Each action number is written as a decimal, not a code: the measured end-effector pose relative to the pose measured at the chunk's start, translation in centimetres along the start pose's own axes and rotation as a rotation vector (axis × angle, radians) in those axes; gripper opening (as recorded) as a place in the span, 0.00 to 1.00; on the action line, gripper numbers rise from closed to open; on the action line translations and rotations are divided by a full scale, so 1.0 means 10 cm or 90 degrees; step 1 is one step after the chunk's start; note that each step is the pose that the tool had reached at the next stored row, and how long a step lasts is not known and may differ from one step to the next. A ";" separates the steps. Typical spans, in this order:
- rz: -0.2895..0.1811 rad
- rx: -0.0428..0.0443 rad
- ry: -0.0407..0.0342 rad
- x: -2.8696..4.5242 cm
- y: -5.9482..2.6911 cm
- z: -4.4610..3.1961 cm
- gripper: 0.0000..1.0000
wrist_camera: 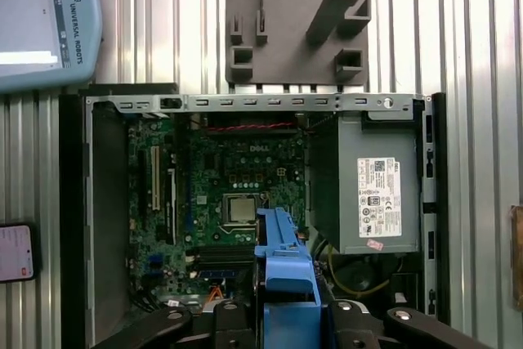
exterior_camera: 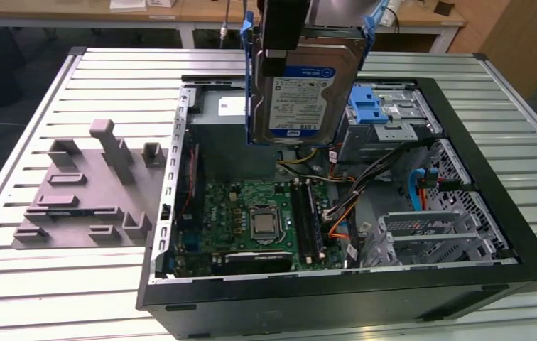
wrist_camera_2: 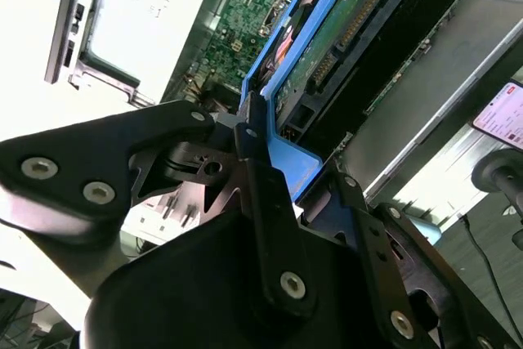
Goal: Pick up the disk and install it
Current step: 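Insert the disk into the insertion slot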
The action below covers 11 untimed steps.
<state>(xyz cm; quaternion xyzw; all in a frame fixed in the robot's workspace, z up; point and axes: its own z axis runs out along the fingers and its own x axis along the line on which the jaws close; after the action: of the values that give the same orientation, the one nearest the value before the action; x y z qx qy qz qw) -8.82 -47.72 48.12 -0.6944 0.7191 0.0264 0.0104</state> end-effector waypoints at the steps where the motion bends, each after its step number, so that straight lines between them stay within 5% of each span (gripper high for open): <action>1: 0.000 0.0007 0.0001 0.027 -0.001 0.000 0.36; 6: -0.001 0.0058 -0.0003 0.155 -0.008 0.010 0.36; 11: -0.001 0.0059 -0.0003 0.185 -0.141 0.047 0.36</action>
<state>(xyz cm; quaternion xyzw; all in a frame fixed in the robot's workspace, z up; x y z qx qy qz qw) -7.49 -49.59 47.52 -0.6950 0.7185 0.0232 0.0138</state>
